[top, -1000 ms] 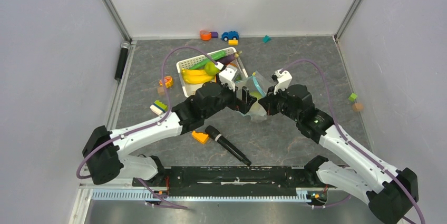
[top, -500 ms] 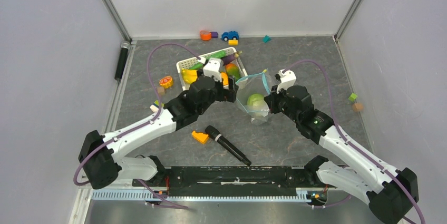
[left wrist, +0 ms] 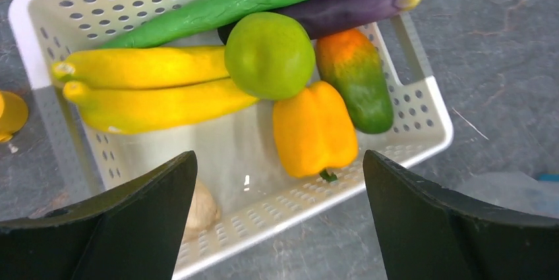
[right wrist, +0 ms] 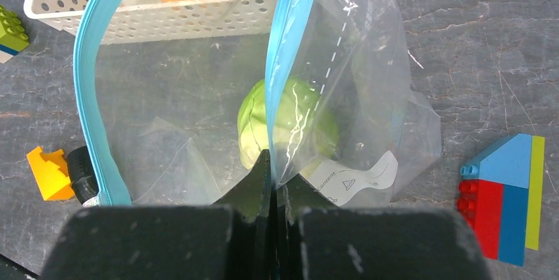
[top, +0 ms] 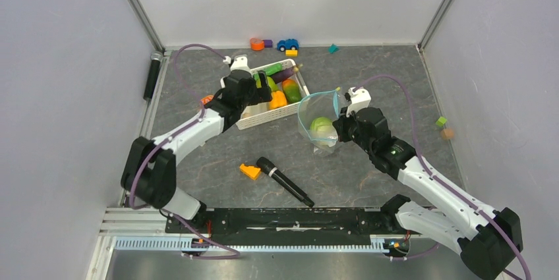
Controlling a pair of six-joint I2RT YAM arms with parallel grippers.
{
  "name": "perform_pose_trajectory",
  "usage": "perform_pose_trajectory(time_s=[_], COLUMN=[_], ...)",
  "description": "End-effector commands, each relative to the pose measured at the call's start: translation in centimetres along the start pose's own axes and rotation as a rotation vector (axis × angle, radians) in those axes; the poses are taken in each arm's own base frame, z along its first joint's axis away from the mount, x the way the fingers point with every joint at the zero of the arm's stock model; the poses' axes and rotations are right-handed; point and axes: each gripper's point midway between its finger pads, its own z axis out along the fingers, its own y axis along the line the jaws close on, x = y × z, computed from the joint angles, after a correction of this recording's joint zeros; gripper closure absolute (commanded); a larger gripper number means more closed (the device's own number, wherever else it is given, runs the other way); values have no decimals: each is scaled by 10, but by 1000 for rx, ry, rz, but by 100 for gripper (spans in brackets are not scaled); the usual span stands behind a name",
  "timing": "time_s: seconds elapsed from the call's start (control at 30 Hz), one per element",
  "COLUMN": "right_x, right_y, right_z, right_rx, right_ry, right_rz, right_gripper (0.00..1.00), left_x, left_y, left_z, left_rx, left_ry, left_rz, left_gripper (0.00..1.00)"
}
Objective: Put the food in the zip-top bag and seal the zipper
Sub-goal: Pick up the fake fruit from the bin.
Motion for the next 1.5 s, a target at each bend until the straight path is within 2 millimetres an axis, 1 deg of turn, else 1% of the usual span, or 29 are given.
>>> perform_pose_trajectory(time_s=[0.0, 0.1, 0.17, 0.2, 0.27, 0.4, 0.5, 0.57, 0.7, 0.73, 0.83, 0.9, 0.97, 1.0, 1.07, 1.17, 1.23, 1.37, 1.47], right_x=[-7, -6, -6, -8, -9, -9, -7, -6, -5, -4, -6, -6, -5, -5, -6, -2, -3, -2, -3], right_y=[-5, -3, -5, -6, -9, -9, -11, -10, -13, -12, -12, -15, -14, -14, -15, -17, -13, -18, -14], right_z=[-2, -3, -4, -5, -6, -6, -4, -3, -2, -2, -2, -2, -2, -2, -2, -1, 0, 0, 0], right_rx=[24, 14, 19, 28, 41, 42, 53, 47, 67, 63, 65, 81, 75, 72, 80, 88, 69, 98, 75], right_ry=[-35, -37, -41, -48, -54, -58, -50, -44, -42, -39, -44, -45, -44, -43, -45, -37, -33, -37, -33], right_rz=[7, 7, 4, 5, 8, 3, 6, 3, 5, 5, 1, 4, 7, 5, 2, 9, 5, 10, 3], right_gripper=[100, 100, 100, 100, 100, 100, 100, 100, 100, 100, 100, 100, 100, 100, 100, 100, 100, 100, 100], left_x=[-32, -30, -27, -22, -18, -6, 3, 9, 14, 16, 20, 21, 21, 28, 29, 26, 20, 3, -8], left_y=[-5, 1, 1, 3, 0, -6, -5, -4, -2, -4, -13, -14, -17, -15, -14, -13, -14, -16, -22], left_z=[40, 75, 95, 104, 119, 135, 142, 144, 149, 150, 149, 150, 147, 144, 140, 133, 125, 109, 93], left_rx=[36, 32, 32, 30, 38, 74, 65, 62, 58, 67, 115, 122, 134, 129, 128, 119, 128, 132, 162], left_ry=[-40, -19, 9, 34, 49, 95, 121, 142, 154, 162, 188, 193, 199, 226, 230, 224, 215, 174, 144], left_rz=[-86, -112, -127, -131, -130, -108, -108, -106, -103, -106, -109, -111, -122, -122, -120, -122, -127, -129, -141], left_gripper=[0, 0, 0, 0, 0, 0, 0, 0, 0, 2, 10, 19, 30, 34, 42, 57, 64, 69, 71])
